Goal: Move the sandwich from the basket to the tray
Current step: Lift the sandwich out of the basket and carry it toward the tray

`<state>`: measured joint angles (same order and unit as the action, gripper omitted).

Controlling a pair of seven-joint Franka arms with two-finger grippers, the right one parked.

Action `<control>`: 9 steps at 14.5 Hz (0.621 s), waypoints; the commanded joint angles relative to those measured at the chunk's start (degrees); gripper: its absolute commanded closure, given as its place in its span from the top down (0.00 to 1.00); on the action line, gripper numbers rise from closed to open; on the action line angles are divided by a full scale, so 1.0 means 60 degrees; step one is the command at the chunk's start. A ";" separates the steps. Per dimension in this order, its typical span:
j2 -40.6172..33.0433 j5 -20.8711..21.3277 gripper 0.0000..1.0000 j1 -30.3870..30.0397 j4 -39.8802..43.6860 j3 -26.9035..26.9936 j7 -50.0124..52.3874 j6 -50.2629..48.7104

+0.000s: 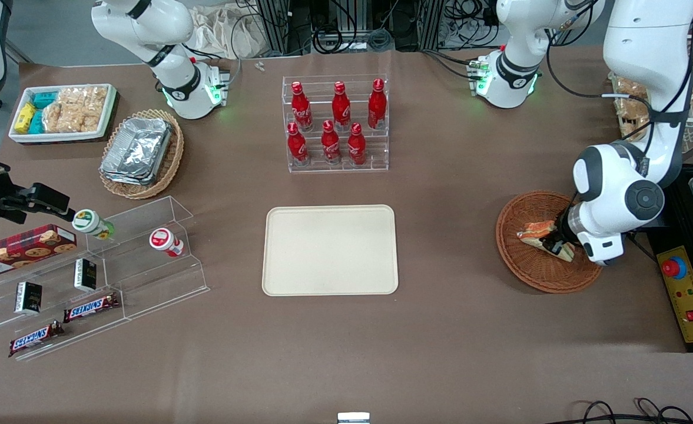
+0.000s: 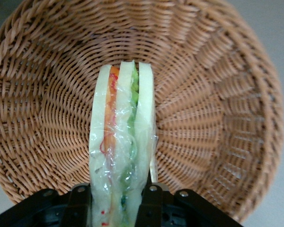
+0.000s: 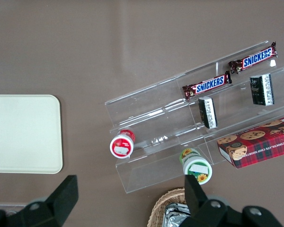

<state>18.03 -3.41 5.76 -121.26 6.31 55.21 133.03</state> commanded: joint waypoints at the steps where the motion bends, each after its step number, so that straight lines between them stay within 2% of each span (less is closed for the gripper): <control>1: -0.1010 0.0026 0.00 0.0109 0.0606 -0.0113 -0.0219 -0.1858; 3: -0.1247 0.0041 0.00 0.0109 0.1732 -0.0464 -0.1388 -0.4085; 5: -0.1276 0.0012 0.00 0.0109 0.2788 -0.0975 -0.1877 -0.5584; 9: -0.1437 -0.0032 0.00 0.0109 0.3816 -0.2586 -0.3353 -0.6409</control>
<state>8.76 -3.39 6.60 -101.78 -5.48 40.31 97.26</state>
